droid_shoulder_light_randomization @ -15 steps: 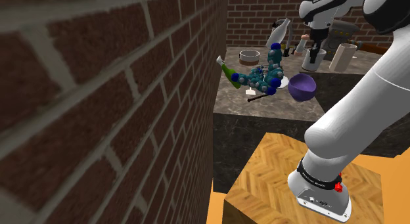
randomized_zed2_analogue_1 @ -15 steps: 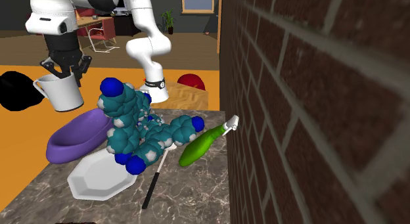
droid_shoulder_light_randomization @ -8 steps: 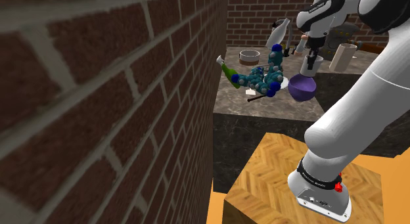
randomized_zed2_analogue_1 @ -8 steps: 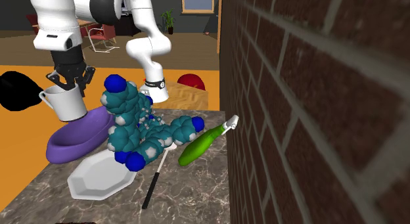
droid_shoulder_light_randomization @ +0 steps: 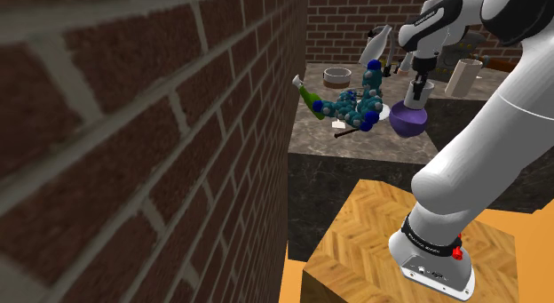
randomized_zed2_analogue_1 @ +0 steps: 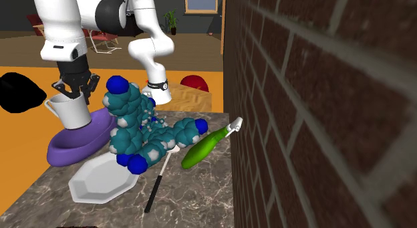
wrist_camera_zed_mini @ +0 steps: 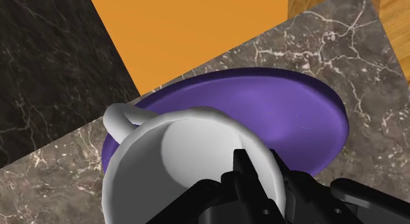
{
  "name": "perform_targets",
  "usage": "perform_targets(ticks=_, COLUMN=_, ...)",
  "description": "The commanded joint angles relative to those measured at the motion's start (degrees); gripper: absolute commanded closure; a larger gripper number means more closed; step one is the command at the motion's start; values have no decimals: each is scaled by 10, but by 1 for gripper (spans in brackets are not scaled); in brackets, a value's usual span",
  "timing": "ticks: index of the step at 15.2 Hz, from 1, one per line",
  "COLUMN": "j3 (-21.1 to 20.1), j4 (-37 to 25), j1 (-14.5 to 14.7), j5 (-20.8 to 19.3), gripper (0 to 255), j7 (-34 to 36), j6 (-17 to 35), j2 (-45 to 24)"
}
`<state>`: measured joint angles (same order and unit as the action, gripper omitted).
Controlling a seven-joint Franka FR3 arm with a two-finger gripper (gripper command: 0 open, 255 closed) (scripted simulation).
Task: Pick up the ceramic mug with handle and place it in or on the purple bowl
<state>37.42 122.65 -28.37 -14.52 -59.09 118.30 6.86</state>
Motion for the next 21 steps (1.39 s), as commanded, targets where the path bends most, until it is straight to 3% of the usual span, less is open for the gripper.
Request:
perform_targets(ticks=1, j3=0, j4=0, j1=0, j5=0, gripper=255, j7=0, j6=0, j2=0)
perform_targets(ticks=4, j3=0, j4=0, j1=0, j5=0, gripper=255, j7=0, j6=0, j2=0)
perform_targets(ticks=5, j3=0, j4=0, j1=0, j5=0, gripper=0, j7=0, j6=1, j2=0)
perform_targets(ticks=10, j3=0, j4=0, j1=0, j5=0, gripper=0, j7=0, j6=0, j2=0)
perform_targets(ticks=14, j3=-14, j4=-51, j1=6, j5=-6, gripper=0, j7=7, j6=-74, j2=25)
perform_targets(ticks=21, j3=-14, j4=-51, j1=6, j5=-6, gripper=0, j7=7, j6=-74, j2=25)
